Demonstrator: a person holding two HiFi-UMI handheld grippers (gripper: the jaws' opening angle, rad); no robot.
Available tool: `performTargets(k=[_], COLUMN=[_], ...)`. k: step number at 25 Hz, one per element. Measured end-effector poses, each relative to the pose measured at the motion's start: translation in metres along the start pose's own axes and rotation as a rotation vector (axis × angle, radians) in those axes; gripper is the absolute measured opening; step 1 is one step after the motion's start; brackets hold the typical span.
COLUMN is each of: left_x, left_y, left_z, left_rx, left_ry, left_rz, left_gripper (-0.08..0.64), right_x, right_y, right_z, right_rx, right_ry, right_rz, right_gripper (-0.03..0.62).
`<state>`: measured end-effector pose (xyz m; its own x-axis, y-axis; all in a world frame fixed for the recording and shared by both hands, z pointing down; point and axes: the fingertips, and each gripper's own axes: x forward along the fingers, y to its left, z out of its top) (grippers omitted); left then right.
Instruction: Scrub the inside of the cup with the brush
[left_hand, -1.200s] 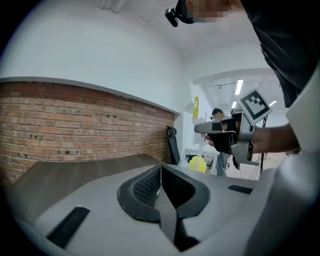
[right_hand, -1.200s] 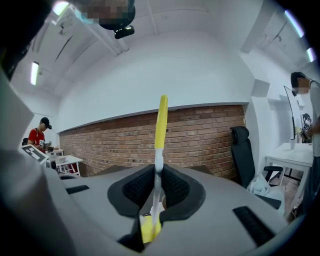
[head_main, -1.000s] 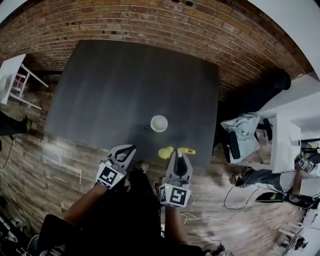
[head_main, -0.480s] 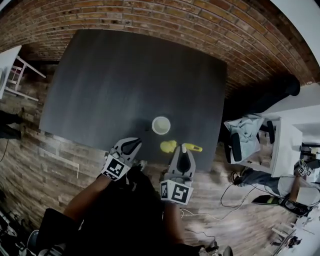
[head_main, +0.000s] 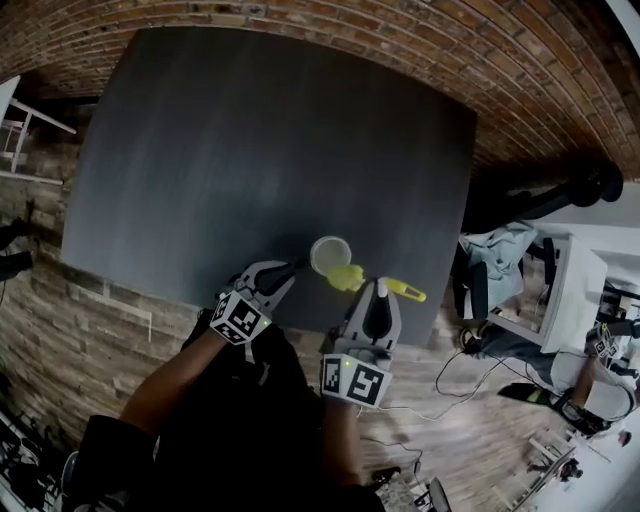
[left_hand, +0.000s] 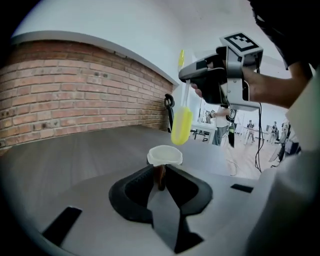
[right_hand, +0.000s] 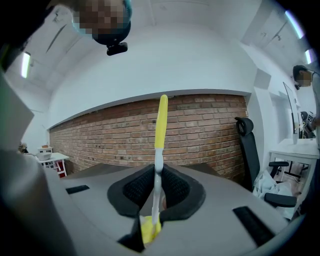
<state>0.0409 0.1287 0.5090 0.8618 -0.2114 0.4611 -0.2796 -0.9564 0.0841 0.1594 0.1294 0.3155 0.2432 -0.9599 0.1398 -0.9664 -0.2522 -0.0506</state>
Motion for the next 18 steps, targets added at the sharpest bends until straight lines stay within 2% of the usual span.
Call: performTargets(k=[2,4,14,18], left_x=[0.012,0.025,0.064,0.066], left_y=[0.000,0.000,-0.005,-0.003], left_z=[-0.012,-0.021,-0.039,-0.038], left_rx=[0.010,0.028,0.056,0.065], left_ry=[0.033,0.059,0.105,0.111], left_rz=[-0.043,-0.070,-0.121,-0.107], left_gripper=[0.122,0.145,0.146,0.092], right_x=[0.009,0.017,0.045,0.051], right_y=[0.000,0.000,0.003,0.006], right_z=[-0.005,-0.012,-0.052,-0.065], right_rx=[0.010,0.005,-0.022,-0.048], right_ry=[0.005,0.018,0.063,0.073], right_rz=[-0.005,-0.006,0.006,0.006], right_gripper=[0.060,0.060,0.060,0.060])
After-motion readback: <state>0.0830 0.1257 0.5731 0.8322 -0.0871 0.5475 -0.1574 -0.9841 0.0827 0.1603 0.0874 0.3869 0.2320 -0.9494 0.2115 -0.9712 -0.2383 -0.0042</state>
